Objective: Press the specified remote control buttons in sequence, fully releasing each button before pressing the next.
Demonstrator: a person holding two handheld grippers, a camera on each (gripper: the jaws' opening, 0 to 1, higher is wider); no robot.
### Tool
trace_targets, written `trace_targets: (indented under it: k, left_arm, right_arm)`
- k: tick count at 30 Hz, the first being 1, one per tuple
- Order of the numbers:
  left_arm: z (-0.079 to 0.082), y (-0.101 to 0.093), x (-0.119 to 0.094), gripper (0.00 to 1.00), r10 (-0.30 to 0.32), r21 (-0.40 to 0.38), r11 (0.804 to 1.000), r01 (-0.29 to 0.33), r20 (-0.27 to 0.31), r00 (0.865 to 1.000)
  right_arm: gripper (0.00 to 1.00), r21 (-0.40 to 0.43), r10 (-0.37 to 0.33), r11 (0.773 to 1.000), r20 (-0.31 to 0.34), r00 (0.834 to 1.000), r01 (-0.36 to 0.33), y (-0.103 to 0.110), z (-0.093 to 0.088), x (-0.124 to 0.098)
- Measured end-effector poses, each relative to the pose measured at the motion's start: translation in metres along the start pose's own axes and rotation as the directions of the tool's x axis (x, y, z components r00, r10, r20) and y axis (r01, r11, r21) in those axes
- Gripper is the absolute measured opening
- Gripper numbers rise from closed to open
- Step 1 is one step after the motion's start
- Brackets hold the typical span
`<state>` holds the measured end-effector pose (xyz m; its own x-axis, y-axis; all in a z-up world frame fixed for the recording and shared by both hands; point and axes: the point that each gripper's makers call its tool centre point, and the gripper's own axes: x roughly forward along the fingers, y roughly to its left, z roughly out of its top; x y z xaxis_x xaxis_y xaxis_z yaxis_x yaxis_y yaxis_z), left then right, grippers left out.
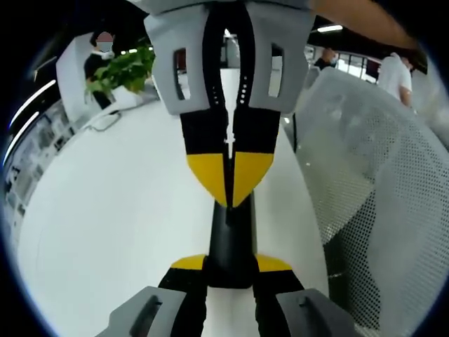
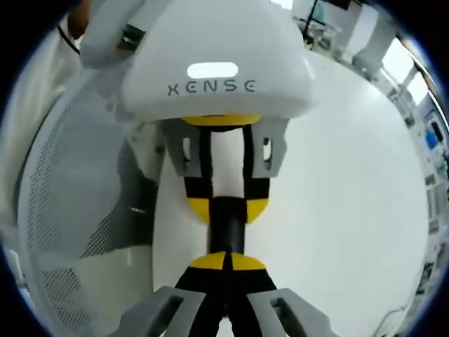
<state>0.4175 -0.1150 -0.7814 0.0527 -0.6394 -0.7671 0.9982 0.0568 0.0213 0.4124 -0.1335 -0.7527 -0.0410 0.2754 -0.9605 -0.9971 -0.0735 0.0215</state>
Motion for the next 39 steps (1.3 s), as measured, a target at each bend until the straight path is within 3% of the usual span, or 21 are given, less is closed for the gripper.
trace_targets:
  k: [21,39]
  left_arm:
    - [0.0,-0.002,0.001,0.23,-0.002,-0.008,1.0,0.003,0.018,1.0]
    - [0.0,-0.002,0.002,0.23,-0.007,-0.007,1.0,0.007,0.023,1.0]
  right_arm:
    - [0.0,-0.004,0.034,0.999,-0.017,0.999,-0.034,0.002,-0.005,0.022]
    - [0.0,-0.004,0.042,0.999,-0.026,0.999,-0.042,0.003,-0.006,0.022]
